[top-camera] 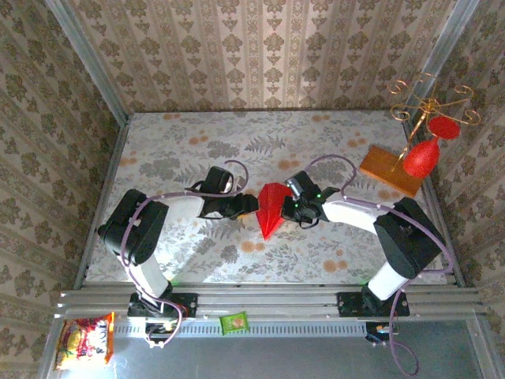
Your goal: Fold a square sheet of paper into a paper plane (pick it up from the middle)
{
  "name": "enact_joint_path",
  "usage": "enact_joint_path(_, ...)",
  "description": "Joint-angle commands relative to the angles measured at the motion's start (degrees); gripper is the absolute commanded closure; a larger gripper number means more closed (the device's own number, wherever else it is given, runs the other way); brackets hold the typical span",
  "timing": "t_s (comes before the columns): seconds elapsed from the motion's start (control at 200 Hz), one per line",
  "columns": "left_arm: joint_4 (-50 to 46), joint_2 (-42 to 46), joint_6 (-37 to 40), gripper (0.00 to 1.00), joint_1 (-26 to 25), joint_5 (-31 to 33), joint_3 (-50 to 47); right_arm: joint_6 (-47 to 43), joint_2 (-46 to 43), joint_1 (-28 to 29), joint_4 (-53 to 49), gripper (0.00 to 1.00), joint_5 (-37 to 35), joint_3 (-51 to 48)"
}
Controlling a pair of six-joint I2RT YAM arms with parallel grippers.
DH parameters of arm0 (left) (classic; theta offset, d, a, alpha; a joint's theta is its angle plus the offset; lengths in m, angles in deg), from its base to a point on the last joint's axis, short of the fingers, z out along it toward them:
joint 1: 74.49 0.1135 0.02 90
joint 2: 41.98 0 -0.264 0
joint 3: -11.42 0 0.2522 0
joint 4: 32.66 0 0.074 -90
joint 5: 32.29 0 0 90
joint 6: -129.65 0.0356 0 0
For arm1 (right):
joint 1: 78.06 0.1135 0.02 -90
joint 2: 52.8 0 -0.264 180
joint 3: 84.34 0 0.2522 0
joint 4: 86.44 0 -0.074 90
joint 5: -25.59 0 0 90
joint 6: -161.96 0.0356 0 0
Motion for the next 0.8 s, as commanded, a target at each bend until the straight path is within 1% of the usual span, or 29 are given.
enact_joint_path(0.0,1.2,-1.7,-1.8,0.49,-1.0,-1.6,1.6,0.6,-1.7,-0.7,0.9,0.89,1.6,-1.4)
enact_joint_path(0.185,1.7,-0.9,-2.6,0.50,-1.8,0.5,0.7,1.3,-3.8,-1.0,0.2,0.89,0.6,-3.1)
enact_joint_path(0.39,-0.4,1.5,-1.5,0.47,-1.7,3.6,0.6,1.4,-7.1,-1.1,-0.4,0.90,-1.3,-3.8)
enact_joint_path(0.655,0.3,1.6,-2.0,0.45,-1.6,3.6,0.3,1.6,-7.3,-1.4,-0.9,0.90,-3.2,-3.3)
enact_joint_path(0.795,0.1,2.0,-2.1,0.45,-1.4,4.5,0.0,2.4,-8.4,-1.6,-2.1,0.91,-6.3,-3.7)
